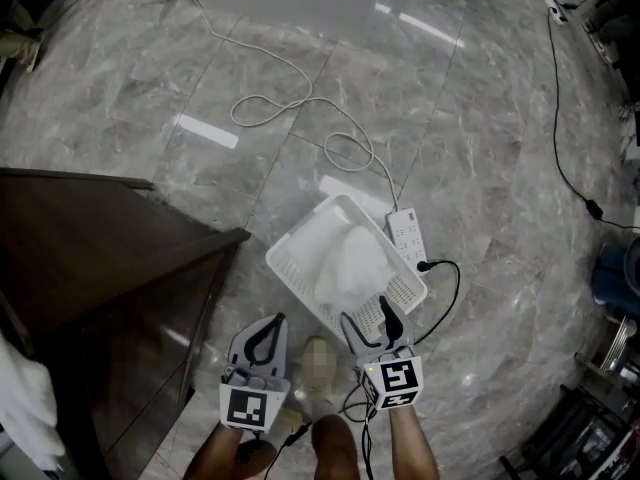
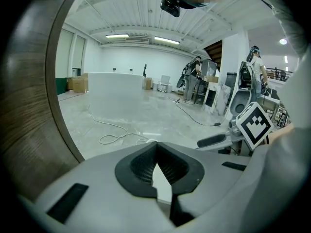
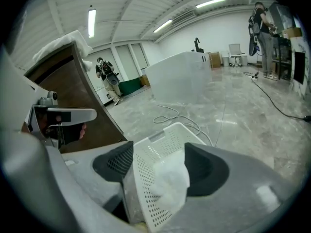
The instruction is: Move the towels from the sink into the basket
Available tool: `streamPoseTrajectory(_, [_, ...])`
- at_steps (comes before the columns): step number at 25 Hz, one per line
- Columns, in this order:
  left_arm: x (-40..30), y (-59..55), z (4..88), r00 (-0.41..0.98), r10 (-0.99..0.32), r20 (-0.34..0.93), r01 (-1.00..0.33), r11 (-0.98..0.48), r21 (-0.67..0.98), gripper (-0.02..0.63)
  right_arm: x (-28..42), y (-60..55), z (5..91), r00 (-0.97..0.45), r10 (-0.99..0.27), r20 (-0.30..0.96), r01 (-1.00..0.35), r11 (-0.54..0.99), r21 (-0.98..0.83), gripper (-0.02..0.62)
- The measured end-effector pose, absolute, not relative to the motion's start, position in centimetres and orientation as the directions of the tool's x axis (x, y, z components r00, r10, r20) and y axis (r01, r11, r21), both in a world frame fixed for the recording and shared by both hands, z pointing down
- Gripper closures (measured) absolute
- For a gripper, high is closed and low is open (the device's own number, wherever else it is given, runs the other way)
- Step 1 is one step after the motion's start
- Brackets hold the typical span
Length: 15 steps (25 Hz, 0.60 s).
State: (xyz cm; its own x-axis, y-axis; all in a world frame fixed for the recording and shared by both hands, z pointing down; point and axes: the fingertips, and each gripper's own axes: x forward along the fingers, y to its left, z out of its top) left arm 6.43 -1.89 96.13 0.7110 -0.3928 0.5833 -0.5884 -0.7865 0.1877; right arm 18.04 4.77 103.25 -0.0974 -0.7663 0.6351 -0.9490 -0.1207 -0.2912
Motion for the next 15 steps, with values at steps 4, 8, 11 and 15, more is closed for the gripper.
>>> streamPoseTrajectory(4, [6.5, -2.0, 94.7, 0.716, -0.399, 0.572, -0.586, -0.790, 0.181, 0.598, 18.2, 4.3, 102.0, -0.104, -0.764, 0.637, -0.952, -0.110, -0.287, 0.265])
streamPoseTrajectory(8, [6.5, -2.4, 92.5, 0.721, -0.410, 0.559, -0.585, -0.793, 0.173, 0.598, 18.0, 4.0, 99.9, -0.103, -0.769, 0.631, -0.955, -0.100, -0.278, 0.265])
streamPoseTrajectory(11, [6.6, -2.8, 90.1, 0.724, -0.424, 0.544, -0.587, -0.793, 0.164, 0.597, 18.1, 3.6, 97.3, -0.096, -0.782, 0.616, -0.963, -0.084, -0.258, 0.265])
streamPoseTrajectory(15, [6.8, -3.7, 85.9, 0.734, -0.452, 0.506, -0.589, -0.796, 0.142, 0.598, 18.0, 2.8, 92.8, -0.106, -0.798, 0.593, -0.969, -0.051, -0.242, 0.268])
